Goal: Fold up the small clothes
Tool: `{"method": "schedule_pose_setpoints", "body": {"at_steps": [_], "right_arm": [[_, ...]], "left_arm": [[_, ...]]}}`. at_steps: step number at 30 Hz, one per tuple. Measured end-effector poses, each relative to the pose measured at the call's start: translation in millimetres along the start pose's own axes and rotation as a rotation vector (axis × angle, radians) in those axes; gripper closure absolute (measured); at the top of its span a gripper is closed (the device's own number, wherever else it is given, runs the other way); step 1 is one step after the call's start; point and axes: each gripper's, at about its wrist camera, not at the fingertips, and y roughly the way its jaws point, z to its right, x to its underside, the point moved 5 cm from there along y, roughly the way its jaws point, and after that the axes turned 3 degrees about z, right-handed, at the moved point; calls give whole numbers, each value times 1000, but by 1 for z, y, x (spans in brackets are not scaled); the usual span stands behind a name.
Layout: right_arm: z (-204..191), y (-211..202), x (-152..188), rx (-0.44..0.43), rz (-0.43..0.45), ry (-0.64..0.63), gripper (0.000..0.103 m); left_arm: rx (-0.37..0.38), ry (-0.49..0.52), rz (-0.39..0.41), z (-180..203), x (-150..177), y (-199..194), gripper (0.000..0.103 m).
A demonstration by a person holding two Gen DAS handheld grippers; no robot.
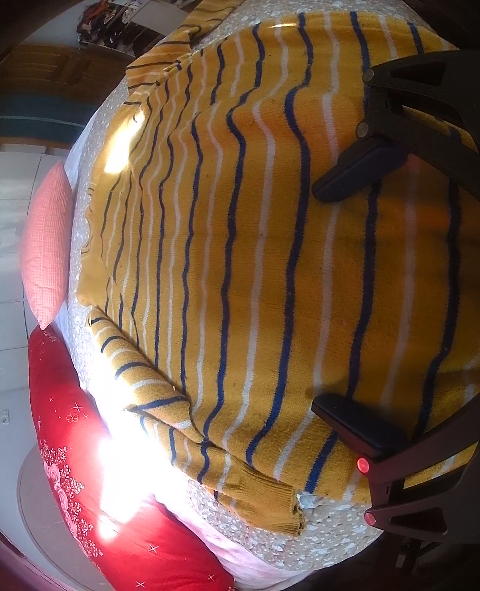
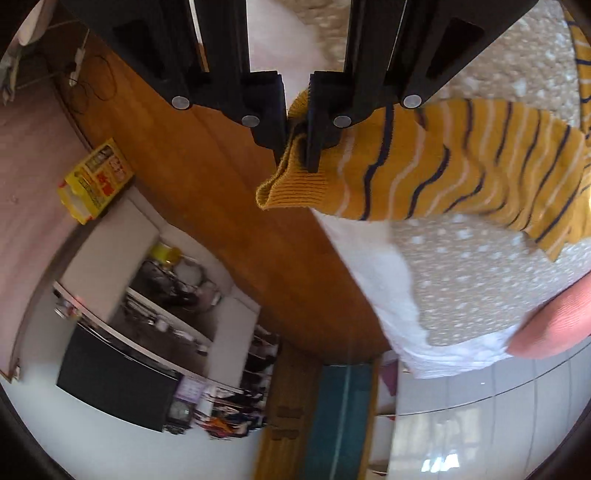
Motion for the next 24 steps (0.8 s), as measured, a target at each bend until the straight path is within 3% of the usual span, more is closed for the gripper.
{"method": "schedule_pose_setpoints", "body": {"at_steps": [2, 4, 7, 9, 10, 11, 13, 16, 18, 21, 24], "right_arm": [[24, 3, 2, 88, -14, 16, 95], [38, 5, 7, 112, -34, 47, 93], [33, -5, 15, -10, -47, 80, 90], [18, -27, 22, -66, -24, 36, 76], [7, -40, 25, -95, -2, 11, 64], [-6, -54, 29, -130, 23, -15, 53], [-34, -80, 39, -210, 63, -61, 43], [-75, -109, 52, -318, 86, -105, 37], [-101, -126, 63, -376, 93, -125, 34], [-140, -144, 84, -415, 82, -170, 32], [-167, -146, 104, -426, 45, -220, 32]], "left_arm": [[-1, -6, 5, 0, 0, 0, 0], [4, -2, -2, -1, -1, -2, 0], [58, -29, -33, -6, -7, -8, 0], [125, -78, -35, -15, -13, -19, 0], [152, -104, -18, -22, -19, -27, 0], [164, -121, 10, -30, -25, -36, 0], [153, -135, 68, -51, -39, -52, 0], [87, -126, 104, -91, -59, -55, 0], [10, -95, 80, -119, -69, -40, 0], [-46, -34, 30, -154, -76, -7, 0], [16, 4, -34, -170, -76, 20, 0]]}}
